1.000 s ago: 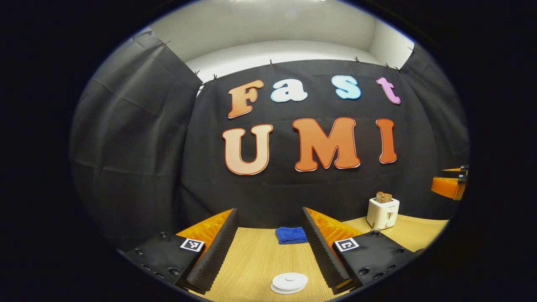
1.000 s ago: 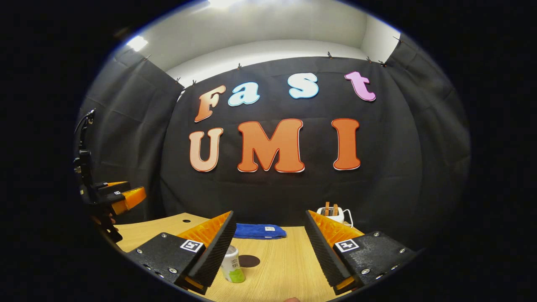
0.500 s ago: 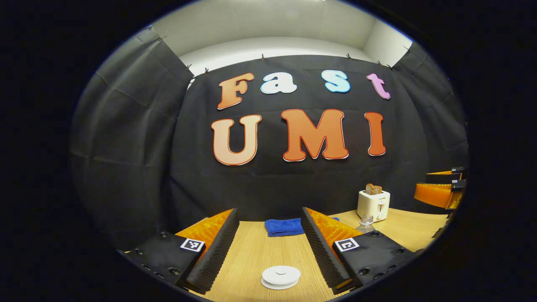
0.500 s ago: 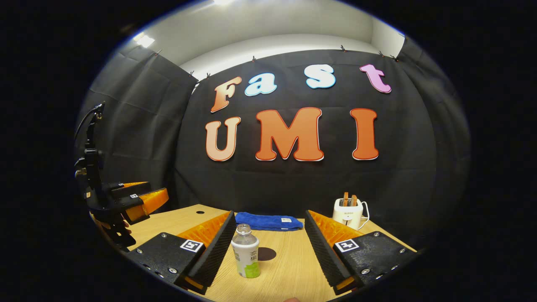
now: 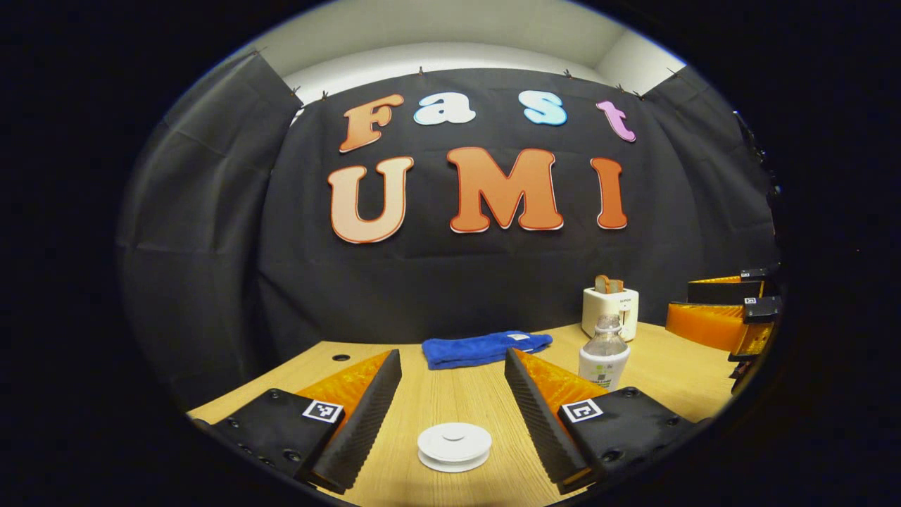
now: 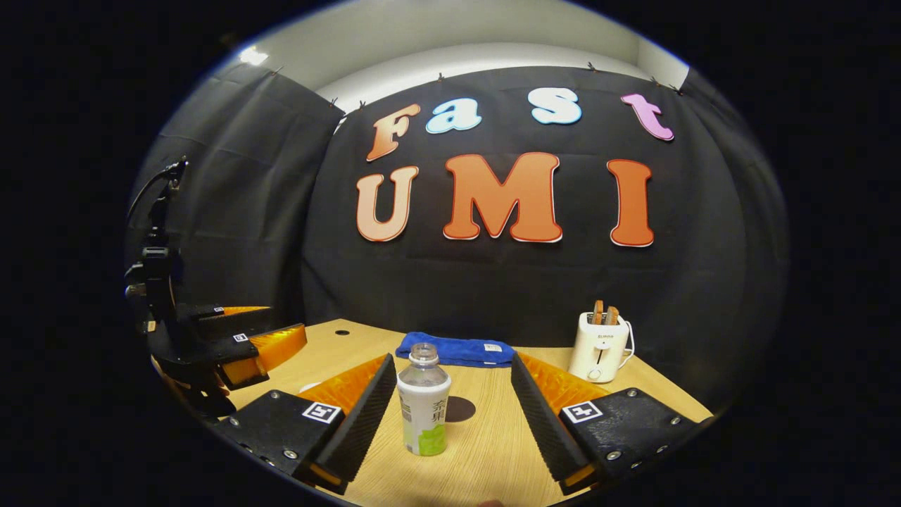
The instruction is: Open the teacup lid with one hand, grasp the water bottle and pour water into the teacup with the other hand; after pouring, place the water bottle on the coaster and then close the teacup lid.
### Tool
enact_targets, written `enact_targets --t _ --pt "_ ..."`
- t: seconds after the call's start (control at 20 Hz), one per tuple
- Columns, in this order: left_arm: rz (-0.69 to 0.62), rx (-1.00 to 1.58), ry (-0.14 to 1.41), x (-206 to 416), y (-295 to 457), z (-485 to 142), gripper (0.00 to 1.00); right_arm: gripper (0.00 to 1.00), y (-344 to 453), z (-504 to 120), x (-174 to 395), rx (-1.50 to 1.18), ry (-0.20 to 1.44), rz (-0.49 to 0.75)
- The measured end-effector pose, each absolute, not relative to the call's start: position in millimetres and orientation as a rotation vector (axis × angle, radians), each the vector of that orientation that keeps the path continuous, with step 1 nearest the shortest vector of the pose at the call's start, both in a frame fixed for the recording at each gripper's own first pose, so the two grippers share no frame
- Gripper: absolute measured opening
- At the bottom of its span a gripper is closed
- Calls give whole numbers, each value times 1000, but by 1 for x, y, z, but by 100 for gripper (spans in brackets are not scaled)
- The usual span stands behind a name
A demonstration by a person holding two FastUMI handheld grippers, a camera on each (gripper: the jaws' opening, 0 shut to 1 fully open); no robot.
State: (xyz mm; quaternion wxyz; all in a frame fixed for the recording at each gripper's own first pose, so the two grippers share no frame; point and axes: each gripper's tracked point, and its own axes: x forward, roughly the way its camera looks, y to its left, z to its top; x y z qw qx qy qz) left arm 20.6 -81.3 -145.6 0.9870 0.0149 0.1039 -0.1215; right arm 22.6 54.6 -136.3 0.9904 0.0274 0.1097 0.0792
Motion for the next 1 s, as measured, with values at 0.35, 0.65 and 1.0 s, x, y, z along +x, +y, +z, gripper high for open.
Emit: enact_targets --t 0.35,0.65,1.0 --pt "-254 13 338 30 -83 -207 97 98 73 -168 27 34 272 212" --pt "-258 38 440 36 -82 -255 97 98 95 -201 31 13 336 269" --pt "-282 78 492 38 -84 -283 88 99 109 -220 35 -7 371 310"
